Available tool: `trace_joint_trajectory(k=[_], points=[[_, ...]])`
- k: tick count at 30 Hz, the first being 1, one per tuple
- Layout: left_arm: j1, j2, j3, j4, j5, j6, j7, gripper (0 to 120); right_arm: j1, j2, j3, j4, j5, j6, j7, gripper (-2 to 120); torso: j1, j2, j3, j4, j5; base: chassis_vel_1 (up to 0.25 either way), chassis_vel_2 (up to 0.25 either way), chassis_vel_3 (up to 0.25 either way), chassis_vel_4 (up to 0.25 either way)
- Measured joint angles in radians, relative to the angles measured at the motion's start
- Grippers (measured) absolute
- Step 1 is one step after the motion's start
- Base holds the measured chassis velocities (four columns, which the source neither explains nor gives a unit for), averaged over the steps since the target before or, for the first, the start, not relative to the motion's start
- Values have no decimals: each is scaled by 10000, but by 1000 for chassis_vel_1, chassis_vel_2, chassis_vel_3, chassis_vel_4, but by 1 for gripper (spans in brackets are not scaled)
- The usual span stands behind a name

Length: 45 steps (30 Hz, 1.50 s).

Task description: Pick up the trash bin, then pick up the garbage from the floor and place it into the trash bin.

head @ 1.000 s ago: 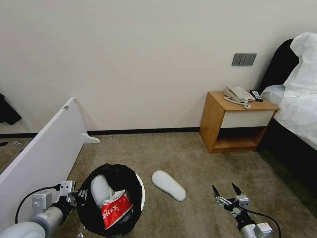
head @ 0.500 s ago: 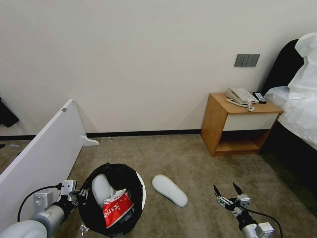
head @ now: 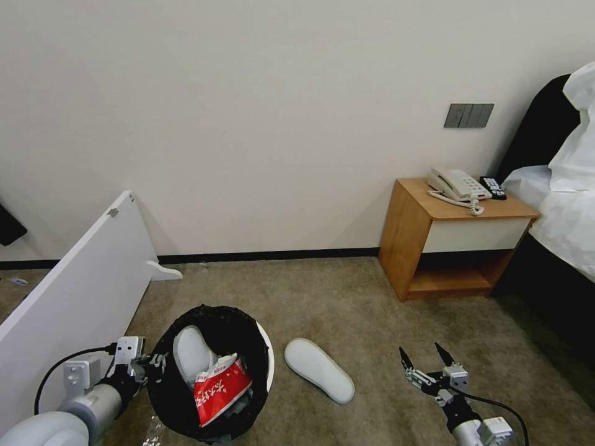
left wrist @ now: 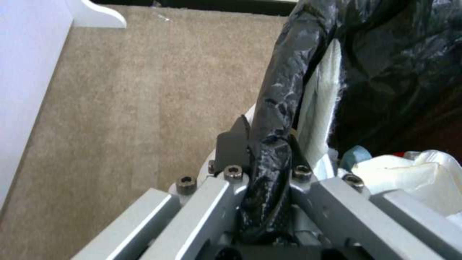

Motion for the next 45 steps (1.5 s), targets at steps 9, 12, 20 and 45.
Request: trace_joint_trajectory(k=[9,12,20,45], points=[[-14,18,-13,-44,-36,0,0,2,6,-21,-56,4,-4,59,-66,100,0,0,-1,1,0,-71,89,76,-81],[-21,10,-30,-61,-38,0,-6,2,18,-37,-76,-19,-23,84,-92,100,0,0,-1,1,-1,-51,71,76,-65],[-29,38,-58,-42,4,-1,-22,2,150,-299,-418,-226,-95,216,-133,100,1,-1,-1,-1,-1,-53,44,46,-62],[-195,-164,-243,221,130,-48,223,2,795,-837,-1109,-864,598,589,-91,100,0,2,-1,1,1,0,0,0,0]])
